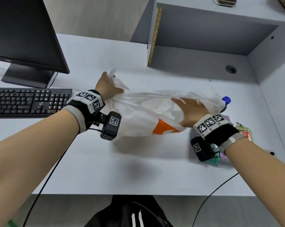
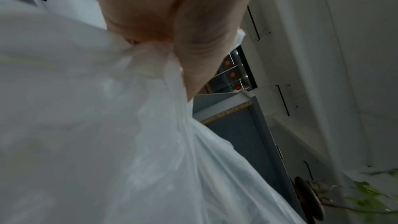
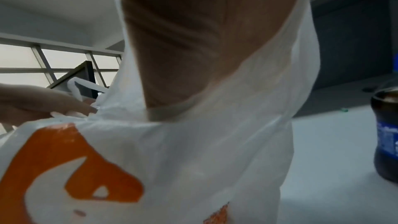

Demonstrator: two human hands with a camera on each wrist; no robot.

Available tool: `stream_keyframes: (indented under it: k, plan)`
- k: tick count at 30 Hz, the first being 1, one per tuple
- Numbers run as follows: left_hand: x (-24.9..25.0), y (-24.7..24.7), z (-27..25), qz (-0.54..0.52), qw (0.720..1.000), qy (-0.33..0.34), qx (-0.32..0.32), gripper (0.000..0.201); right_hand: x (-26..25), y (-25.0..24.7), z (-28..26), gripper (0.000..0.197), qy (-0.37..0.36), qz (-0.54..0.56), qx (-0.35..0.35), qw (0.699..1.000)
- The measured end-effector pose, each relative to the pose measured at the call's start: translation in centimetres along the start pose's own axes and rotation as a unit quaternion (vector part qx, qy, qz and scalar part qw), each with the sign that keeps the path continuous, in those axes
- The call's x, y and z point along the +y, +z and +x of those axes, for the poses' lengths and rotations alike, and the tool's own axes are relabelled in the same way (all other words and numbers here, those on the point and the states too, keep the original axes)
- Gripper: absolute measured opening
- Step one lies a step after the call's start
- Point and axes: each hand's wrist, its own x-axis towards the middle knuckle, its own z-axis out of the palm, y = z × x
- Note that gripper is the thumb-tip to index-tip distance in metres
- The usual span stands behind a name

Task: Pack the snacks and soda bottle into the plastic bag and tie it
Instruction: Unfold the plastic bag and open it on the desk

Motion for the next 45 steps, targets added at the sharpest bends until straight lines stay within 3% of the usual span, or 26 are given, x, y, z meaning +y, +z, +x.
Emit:
stream_keyframes:
  k: [3,5,7,9,10,12,13,15,16,18,20,21,23,28,31,34,35,38,41,45]
  plan:
    - [1.0,0.1,-1.3,-0.03,0.999,0.002,0.012,0.099,-1.5,0.9,0.3,0.088,0.012,-0.016,-0.047,0.999]
    - [2.4,-0.1,-2.1,-0.021,0.995,0.06,0.073,0.105,-2.4,1.0,0.4,0.084,0.029,0.016,-0.085,0.996]
    - [4.3,-0.4,-3.0,0.025,0.975,0.153,0.161,0.09,-3.1,0.7,0.7,0.078,0.023,0.046,-0.098,0.994]
    - [6.5,-0.4,-4.2,0.056,0.935,0.264,0.231,0.065,-3.7,0.4,1.3,0.075,-0.002,0.056,-0.108,0.993]
    - [7.5,-0.2,-5.0,0.05,0.917,0.326,0.222,0.052,-4.0,0.2,1.6,0.078,-0.015,0.06,-0.112,0.992]
    - [8.8,0.6,-6.3,0.043,0.9,0.419,0.113,0.027,-4.7,-0.3,1.9,0.092,-0.038,0.074,-0.116,0.99]
    - [9.0,1.1,-6.7,0.069,0.903,0.423,0.034,0.02,-5.0,-0.6,2.0,0.094,-0.045,0.076,-0.112,0.99]
    - [8.6,2.2,-6.9,0.187,0.906,0.355,-0.138,0.018,-5.5,-0.9,2.0,0.086,-0.06,0.052,-0.097,0.992]
    - [7.8,2.8,-6.7,0.27,0.889,0.305,-0.207,0.023,-5.6,-1.0,2.1,0.08,-0.066,0.021,-0.085,0.994]
    - [5.2,3.8,-6.1,0.426,0.832,0.227,-0.274,0.039,-5.2,-0.9,2.4,0.064,-0.075,-0.047,-0.063,0.994]
    - [2.4,4.2,-5.5,0.524,0.787,0.182,-0.269,0.055,-4.3,-0.4,3.1,0.054,-0.065,-0.085,-0.073,0.992]
    - [1.1,4.2,-5.1,0.546,0.779,0.171,-0.255,0.061,-3.7,0.1,3.5,0.054,-0.055,-0.099,-0.092,0.989]
    - [-1.2,3.9,-4.4,0.556,0.778,0.172,-0.235,0.068,-2.6,1.2,3.8,0.058,-0.043,-0.115,-0.124,0.985]
    - [-4.4,3.1,-2.6,0.534,0.799,0.183,-0.207,0.091,-0.2,4.7,4.1,0.09,-0.034,-0.092,-0.079,0.992]
    - [-5.3,3.9,-1.5,0.524,0.806,0.171,-0.217,0.1,-0.8,5.6,4.0,0.087,-0.018,-0.1,-0.163,0.981]
    - [-5.4,4.8,-1.1,0.516,0.798,0.199,-0.24,0.093,-2.5,5.1,3.5,0.058,-0.054,-0.067,-0.262,0.961]
    - [-5.3,5.1,-1.0,0.516,0.793,0.214,-0.244,0.091,-3.1,4.6,3.4,0.05,-0.081,-0.046,-0.262,0.961]
    - [-5.0,5.9,-0.9,0.52,0.774,0.254,-0.259,0.081,-4.3,3.2,4.0,0.038,-0.196,0.052,-0.154,0.967]
    - [-5.1,6.3,-0.6,0.51,0.768,0.239,-0.305,0.071,-4.8,3.2,5.6,0.045,-0.228,0.02,-0.104,0.968]
    - [-5.6,5.9,-0.4,0.473,0.787,0.234,-0.319,0.056,-3.7,6.1,7.4,0.075,-0.117,-0.088,-0.172,0.974]
